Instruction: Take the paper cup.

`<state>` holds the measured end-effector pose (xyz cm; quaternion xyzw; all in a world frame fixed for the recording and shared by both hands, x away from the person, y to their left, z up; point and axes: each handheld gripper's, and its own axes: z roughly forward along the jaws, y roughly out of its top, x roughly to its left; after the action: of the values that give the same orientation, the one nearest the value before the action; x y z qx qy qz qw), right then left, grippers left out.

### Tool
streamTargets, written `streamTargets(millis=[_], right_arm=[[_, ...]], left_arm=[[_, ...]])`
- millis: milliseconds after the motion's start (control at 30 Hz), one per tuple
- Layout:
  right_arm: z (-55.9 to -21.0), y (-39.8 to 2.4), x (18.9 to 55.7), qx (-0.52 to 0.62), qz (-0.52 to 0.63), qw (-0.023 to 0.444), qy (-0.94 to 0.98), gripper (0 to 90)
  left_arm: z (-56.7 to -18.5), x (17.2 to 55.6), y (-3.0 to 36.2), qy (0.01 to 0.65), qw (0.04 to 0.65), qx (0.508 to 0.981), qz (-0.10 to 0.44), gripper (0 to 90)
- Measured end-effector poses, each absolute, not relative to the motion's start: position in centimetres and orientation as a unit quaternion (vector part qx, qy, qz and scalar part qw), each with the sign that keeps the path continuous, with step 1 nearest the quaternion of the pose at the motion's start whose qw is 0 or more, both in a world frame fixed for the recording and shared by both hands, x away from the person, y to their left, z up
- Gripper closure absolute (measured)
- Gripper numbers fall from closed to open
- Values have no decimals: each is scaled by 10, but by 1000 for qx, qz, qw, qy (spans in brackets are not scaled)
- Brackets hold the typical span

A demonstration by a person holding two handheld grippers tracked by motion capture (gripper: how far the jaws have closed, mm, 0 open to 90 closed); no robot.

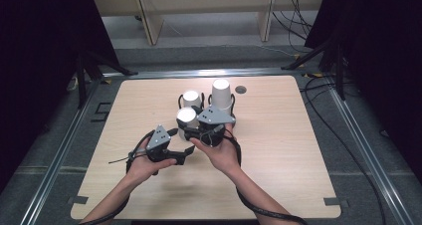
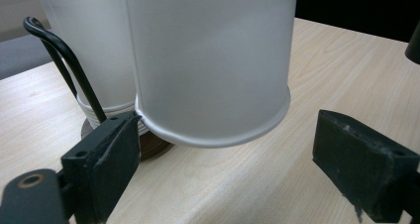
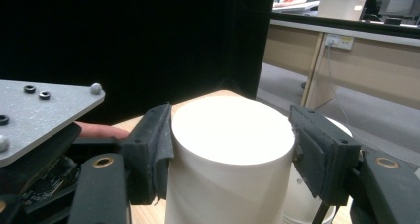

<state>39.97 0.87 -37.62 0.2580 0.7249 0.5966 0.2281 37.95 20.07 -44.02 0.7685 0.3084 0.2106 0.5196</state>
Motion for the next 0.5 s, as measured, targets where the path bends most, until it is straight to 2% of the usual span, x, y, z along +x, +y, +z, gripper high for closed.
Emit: streamTargets(millis=[500], right_arm=[[-377,10,395,247,601,226,726,361]], left_arm=[[-441,381,200,305,517,771,213,99]])
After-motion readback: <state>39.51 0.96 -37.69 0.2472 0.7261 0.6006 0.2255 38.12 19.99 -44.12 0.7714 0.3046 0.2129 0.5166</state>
